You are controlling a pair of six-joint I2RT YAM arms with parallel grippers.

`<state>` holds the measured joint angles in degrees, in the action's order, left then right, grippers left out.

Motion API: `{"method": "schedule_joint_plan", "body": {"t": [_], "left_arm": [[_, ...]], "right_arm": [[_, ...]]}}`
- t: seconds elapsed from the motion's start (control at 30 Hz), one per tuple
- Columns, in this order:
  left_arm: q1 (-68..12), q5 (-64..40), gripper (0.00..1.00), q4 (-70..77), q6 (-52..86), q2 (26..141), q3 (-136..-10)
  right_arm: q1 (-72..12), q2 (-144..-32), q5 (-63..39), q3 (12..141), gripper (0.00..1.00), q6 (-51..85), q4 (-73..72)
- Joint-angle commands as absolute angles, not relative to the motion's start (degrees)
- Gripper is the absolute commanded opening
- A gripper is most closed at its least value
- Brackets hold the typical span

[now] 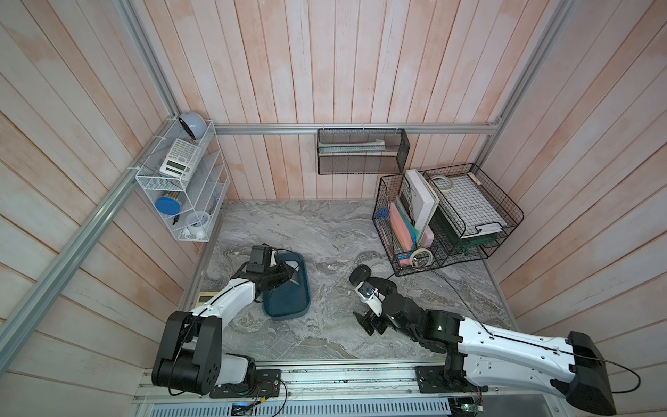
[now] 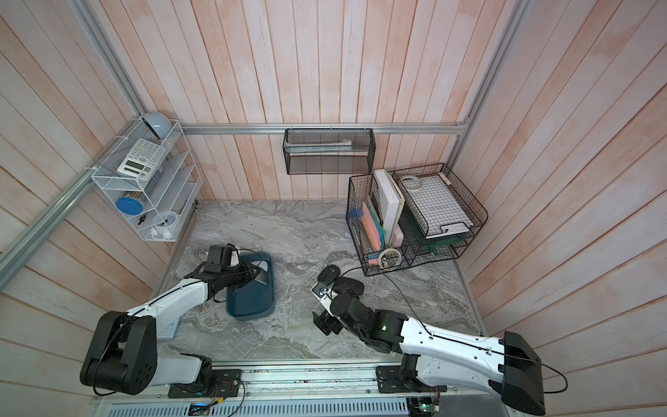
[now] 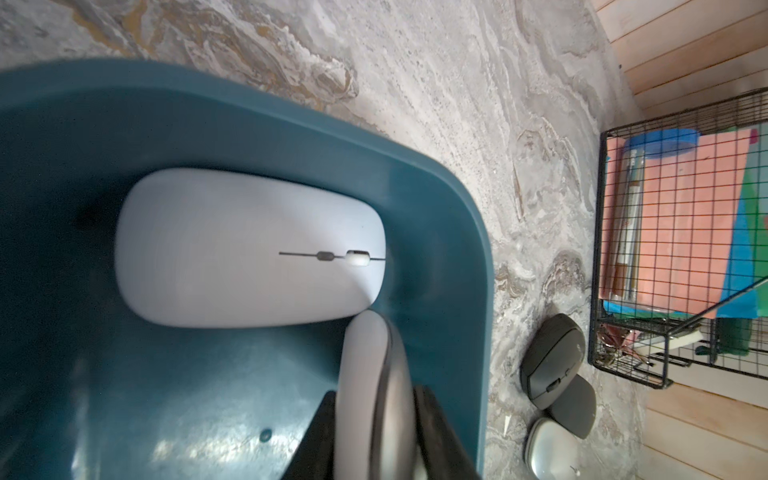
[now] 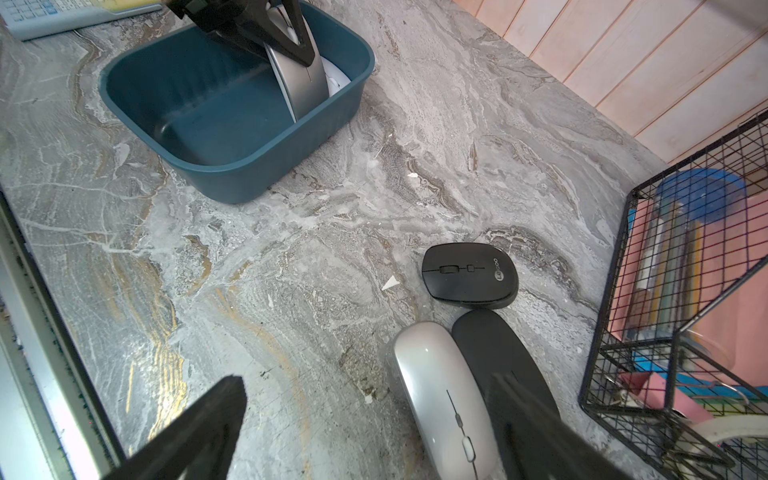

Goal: Put the mouse in the storage box
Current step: Place the mouse in the storage box.

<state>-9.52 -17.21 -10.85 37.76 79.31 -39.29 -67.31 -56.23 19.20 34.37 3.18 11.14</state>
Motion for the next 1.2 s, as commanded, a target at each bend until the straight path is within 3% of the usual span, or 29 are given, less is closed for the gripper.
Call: {"method": "schedule_joint_plan", "body": {"t": [0.0, 0.2, 0.47, 0.87, 1.17], "left_arm": [[-9.4, -15.1, 0.32, -15.5, 37.3, 81.1, -38.7], [-9.3, -11.9, 0.58, -19.3, 36.5, 79.7, -39.6], [-9.4, -8.7, 0.74, -22.9, 35.8, 78.4, -42.0], [-9.3, -6.0, 0.79, -26.3, 35.5, 76.3, -43.9], [-9.4, -9.8, 0.79, -28.9, 36.3, 69.8, -45.8]], "right_arm": [[-67.1, -56.3, 19.1, 34.6, 0.98, 3.4, 11.0], [-67.2, -56.4, 19.0, 34.6, 0.98, 3.4, 10.7], [-67.2, -56.6, 18.7, 34.6, 0.98, 3.6, 10.6], [-67.2, -56.5, 19.1, 34.5, 0.98, 3.5, 10.6], [-65.8, -56.2, 20.3, 35.1, 0.98, 5.0, 11.8]]}}
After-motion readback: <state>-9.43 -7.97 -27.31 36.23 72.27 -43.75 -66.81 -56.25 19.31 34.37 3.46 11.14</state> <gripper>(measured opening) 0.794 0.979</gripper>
